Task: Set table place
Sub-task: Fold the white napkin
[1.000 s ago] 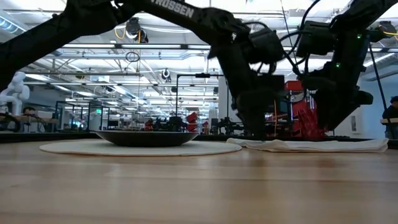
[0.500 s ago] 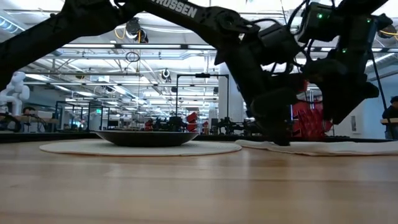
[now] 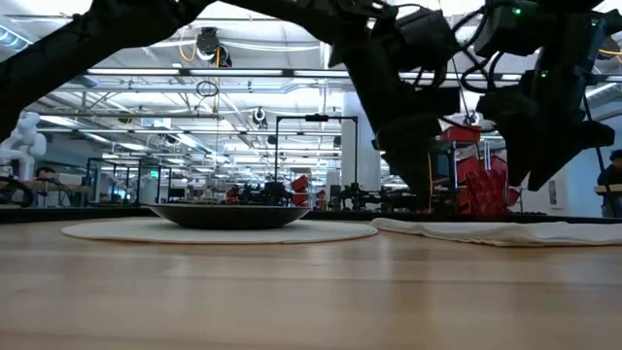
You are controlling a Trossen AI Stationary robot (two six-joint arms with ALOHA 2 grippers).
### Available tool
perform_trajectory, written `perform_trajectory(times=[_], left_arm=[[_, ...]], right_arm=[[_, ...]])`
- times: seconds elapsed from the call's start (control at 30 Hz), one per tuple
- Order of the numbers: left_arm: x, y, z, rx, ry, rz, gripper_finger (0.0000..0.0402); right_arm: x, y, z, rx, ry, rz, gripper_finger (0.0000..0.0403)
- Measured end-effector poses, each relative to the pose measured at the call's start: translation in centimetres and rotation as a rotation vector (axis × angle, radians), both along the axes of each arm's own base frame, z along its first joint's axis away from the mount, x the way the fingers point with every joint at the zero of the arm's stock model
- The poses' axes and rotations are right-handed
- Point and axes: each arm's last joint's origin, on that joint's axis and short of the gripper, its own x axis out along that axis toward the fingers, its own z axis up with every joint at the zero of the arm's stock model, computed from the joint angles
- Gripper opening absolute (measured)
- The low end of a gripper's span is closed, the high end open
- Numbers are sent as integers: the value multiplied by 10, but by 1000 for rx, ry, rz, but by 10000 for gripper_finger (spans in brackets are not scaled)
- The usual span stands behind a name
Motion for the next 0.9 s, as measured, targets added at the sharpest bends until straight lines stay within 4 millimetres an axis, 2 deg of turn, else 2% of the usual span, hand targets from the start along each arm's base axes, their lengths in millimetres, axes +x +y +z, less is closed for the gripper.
perform_trajectory(times=[0.2, 0.33, 0.53, 0.73, 0.9], left_arm=[[3, 36, -13, -28, -29, 103, 149], [-3, 44, -35, -95, 19, 130, 148], [-1, 22, -39, -130, 18, 74, 148], [1, -10, -48, -132, 32, 11, 148], [-1, -26, -51, -117, 64, -17, 148]], right_arm=[[-8, 10, -14, 68, 33, -47, 160], [-12, 16, -27, 106, 37, -59, 160], [-15, 11, -53, 109, 47, -131, 160], [-18, -6, -55, 39, 90, -167, 160], [-19, -23, -56, 25, 106, -144, 160]])
